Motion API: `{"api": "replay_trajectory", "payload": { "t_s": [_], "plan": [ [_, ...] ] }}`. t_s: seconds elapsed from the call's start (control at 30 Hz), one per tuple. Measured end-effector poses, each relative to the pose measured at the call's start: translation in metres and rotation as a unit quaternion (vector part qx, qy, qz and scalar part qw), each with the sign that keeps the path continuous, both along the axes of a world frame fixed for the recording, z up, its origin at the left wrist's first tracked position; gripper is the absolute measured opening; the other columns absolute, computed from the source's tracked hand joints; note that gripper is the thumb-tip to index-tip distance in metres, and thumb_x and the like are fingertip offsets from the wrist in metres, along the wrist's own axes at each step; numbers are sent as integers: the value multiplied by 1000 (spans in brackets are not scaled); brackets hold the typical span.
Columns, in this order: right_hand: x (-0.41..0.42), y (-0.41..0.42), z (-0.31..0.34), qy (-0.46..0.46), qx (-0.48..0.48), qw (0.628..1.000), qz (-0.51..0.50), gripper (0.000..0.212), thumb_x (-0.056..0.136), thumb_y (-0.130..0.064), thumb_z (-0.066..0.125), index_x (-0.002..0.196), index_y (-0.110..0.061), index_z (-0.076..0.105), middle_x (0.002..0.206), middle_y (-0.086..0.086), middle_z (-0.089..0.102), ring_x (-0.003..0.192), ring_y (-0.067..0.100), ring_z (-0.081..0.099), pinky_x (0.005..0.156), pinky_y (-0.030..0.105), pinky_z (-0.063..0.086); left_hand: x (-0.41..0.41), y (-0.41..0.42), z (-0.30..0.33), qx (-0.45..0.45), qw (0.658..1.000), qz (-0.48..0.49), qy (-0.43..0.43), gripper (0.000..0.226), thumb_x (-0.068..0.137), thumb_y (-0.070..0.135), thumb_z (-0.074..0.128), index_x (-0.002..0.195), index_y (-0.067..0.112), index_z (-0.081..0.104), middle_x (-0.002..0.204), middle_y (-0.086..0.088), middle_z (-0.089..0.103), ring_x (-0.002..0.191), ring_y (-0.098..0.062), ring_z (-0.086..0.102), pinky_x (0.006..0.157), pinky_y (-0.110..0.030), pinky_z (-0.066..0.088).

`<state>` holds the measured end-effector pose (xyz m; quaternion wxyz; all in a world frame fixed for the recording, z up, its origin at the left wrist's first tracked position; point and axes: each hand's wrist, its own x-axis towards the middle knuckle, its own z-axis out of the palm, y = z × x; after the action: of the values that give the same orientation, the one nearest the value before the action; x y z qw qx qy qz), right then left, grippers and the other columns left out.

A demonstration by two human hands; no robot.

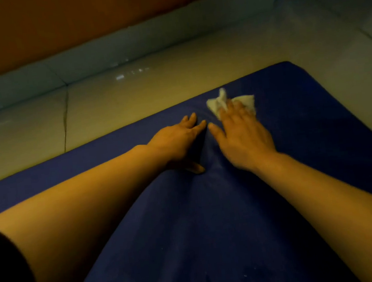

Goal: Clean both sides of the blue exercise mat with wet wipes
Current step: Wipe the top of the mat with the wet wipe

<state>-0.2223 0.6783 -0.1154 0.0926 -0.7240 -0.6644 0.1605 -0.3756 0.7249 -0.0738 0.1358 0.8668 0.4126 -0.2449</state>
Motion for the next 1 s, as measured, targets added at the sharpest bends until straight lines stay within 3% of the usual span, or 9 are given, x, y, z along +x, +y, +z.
{"api": "replay_trajectory", "payload": {
  "t_s": [0.13, 0.27, 0.4, 0.5, 0.6, 0.7, 0.83, 1.0],
  "plan": [
    [5, 22, -2, 9, -10, 997, 71, 66, 97, -53, 16, 151, -21, -2, 159, 0, 1, 145, 15, -2, 117, 34, 4, 8, 5, 6, 16, 1000, -10, 13, 116, 73, 56, 75, 155, 21, 1, 162, -4, -4, 148, -23, 11, 115, -36, 24],
    [32, 53, 9, 13, -66, 998, -11, 64, 96, -55, 15, 151, -23, 5, 159, 1, 5, 145, 20, 4, 113, 46, 19, 9, 6, 10, 5, 1000, -4, 12, 116, 72, 56, 76, 155, 23, 2, 162, -4, -2, 148, -23, 12, 115, -35, 23],
    [25, 37, 7, 32, -33, 997, -63, 65, 97, -54, 19, 151, -21, 3, 159, 3, 4, 145, 20, 1, 114, 44, 16, 7, 6, 6, -3, 1000, 2, 7, 114, 73, 54, 75, 154, 24, 0, 162, -3, -7, 149, -21, 8, 115, -35, 23],
    [2, 38, -4, 68, -6, 997, 23, 67, 94, -55, 18, 151, -23, 5, 158, 2, 10, 145, 20, 5, 117, 41, 12, 4, 4, 4, 5, 1000, 13, -13, 116, 72, 54, 77, 154, 25, 0, 162, 0, -5, 148, -20, 10, 114, -34, 24],
    [8, 55, 2, 61, -67, 992, 83, 59, 97, -47, 16, 151, -25, 7, 158, -2, 10, 145, 19, 7, 116, 44, 14, -2, 3, 1, 5, 999, 20, -35, 114, 72, 54, 75, 154, 28, 0, 162, 3, -7, 148, -17, 6, 115, -34, 24],
    [41, 63, 12, 63, -72, 995, 9, 54, 98, -46, 17, 150, -31, 9, 156, 0, 15, 141, 26, 19, 105, 54, 26, -7, -1, -1, -4, 998, 28, -58, 112, 73, 53, 74, 154, 30, 0, 161, 5, -10, 148, -14, -1, 116, -35, 22],
    [63, 67, 4, 47, -87, 993, -70, 57, 99, -44, 19, 150, -22, 8, 157, 4, 8, 143, 27, 13, 108, 54, 26, -11, -2, -2, 2, 997, 29, -72, 110, 73, 54, 73, 153, 31, 1, 161, 6, -9, 148, -13, -2, 115, -36, 25],
    [9, 67, 6, 72, -51, 995, 45, 60, 100, -37, 27, 151, -20, 0, 157, 5, 9, 144, 25, 8, 114, 45, 14, -8, -3, 1, 32, 998, 19, -48, 110, 71, 61, 70, 152, 36, 0, 161, 9, -7, 148, -12, 5, 109, -36, 34]
  ]
}}
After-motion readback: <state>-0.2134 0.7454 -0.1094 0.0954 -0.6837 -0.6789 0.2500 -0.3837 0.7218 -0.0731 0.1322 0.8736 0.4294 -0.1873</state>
